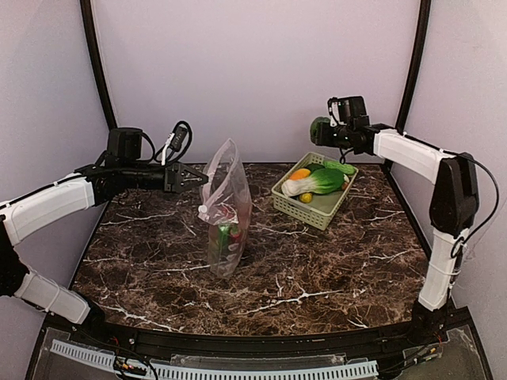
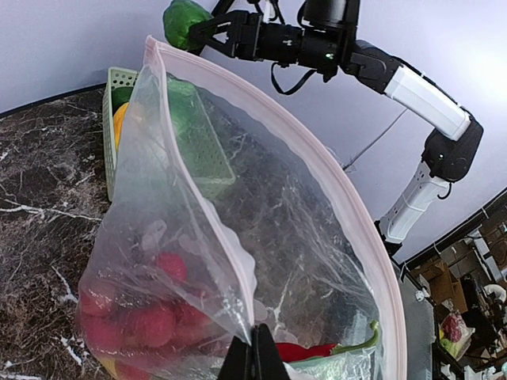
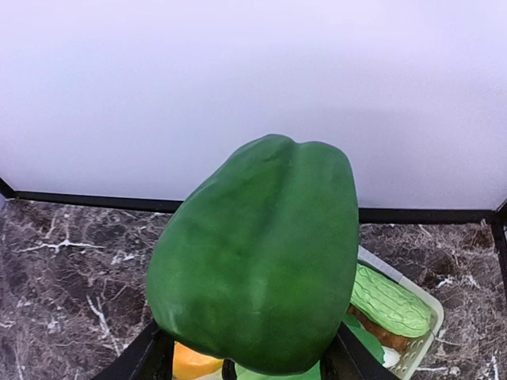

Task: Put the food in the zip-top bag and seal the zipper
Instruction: Pick up the fake vegetable from the bin, then place the fake vegetable in the zipper food storage bag.

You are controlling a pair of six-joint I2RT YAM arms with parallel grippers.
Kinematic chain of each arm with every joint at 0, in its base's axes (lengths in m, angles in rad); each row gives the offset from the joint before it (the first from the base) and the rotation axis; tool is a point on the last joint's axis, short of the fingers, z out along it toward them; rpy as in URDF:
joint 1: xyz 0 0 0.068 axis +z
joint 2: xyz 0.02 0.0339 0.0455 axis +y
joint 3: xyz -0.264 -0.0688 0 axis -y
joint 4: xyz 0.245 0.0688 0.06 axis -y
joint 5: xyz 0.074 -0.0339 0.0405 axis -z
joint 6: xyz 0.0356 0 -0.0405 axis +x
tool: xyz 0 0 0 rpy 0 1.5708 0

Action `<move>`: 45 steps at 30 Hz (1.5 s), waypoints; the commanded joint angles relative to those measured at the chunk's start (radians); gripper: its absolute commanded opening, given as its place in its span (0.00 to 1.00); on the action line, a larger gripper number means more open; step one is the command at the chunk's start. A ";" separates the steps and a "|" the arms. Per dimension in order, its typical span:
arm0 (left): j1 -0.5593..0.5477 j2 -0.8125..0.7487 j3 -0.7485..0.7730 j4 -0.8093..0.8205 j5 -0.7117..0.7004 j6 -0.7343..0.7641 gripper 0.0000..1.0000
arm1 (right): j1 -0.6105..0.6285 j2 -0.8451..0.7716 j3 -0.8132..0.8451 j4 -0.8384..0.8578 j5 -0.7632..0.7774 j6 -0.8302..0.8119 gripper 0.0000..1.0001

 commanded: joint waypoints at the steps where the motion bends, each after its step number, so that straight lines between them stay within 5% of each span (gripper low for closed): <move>1: 0.008 -0.027 -0.018 0.024 0.019 -0.005 0.01 | 0.014 -0.150 -0.080 0.029 -0.102 -0.040 0.50; 13: 0.006 -0.040 -0.044 0.106 0.060 -0.047 0.01 | 0.312 -0.422 -0.114 -0.137 -0.229 -0.100 0.49; 24: 0.007 -0.030 -0.063 0.152 0.080 -0.077 0.01 | 0.596 -0.367 -0.030 -0.160 -0.221 -0.081 0.48; 45: 0.007 -0.050 -0.075 0.161 0.051 -0.074 0.01 | 0.713 -0.223 0.107 -0.425 0.050 0.053 0.47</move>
